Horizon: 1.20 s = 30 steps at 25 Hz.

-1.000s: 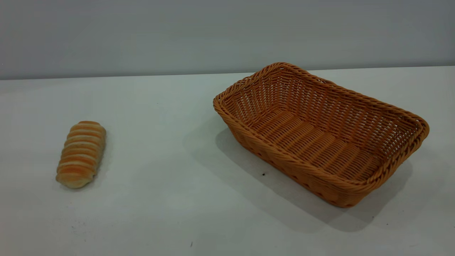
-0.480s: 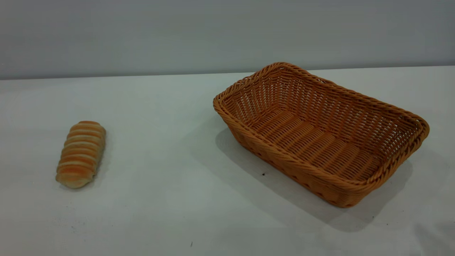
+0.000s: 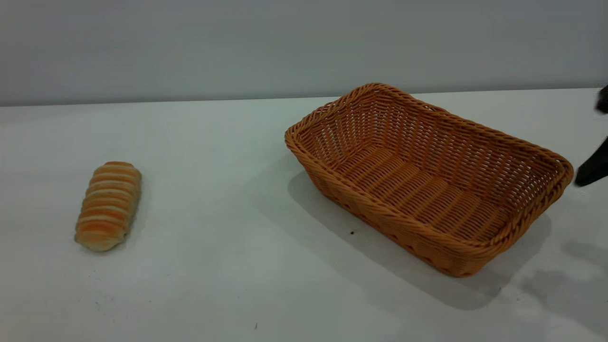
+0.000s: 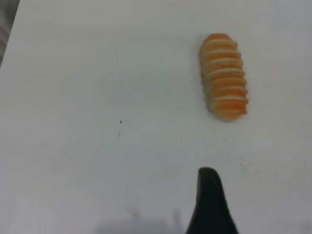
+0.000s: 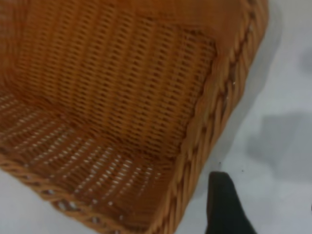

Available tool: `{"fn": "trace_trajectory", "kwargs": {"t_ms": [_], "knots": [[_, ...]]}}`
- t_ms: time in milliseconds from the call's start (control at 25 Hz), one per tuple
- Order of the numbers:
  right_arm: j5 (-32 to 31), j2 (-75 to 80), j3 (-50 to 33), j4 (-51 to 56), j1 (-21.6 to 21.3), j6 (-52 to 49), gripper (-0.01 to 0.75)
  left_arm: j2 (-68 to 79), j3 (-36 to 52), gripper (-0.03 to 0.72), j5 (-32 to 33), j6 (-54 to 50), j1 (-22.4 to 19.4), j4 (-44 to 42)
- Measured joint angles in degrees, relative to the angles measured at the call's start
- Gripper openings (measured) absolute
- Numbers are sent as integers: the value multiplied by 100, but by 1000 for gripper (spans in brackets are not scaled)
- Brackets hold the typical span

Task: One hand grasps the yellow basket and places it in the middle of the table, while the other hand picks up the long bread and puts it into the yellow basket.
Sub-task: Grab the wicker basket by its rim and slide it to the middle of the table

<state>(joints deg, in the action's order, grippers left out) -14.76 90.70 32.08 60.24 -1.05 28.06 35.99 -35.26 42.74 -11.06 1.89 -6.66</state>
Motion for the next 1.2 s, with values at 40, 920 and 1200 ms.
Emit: {"fn": "trace_trajectory", "kwargs": {"t_ms": [40,920,1200], "knots": [[-13,205,108,162,0,173,467,0,0,573,0,0,0,0],[359,2265,1323,927,857,405,445,-6,0,573,-24,0,0,0],[430,2719,1835,1117,851,334,137,-12,0,573,-12,0,0,0]]}}
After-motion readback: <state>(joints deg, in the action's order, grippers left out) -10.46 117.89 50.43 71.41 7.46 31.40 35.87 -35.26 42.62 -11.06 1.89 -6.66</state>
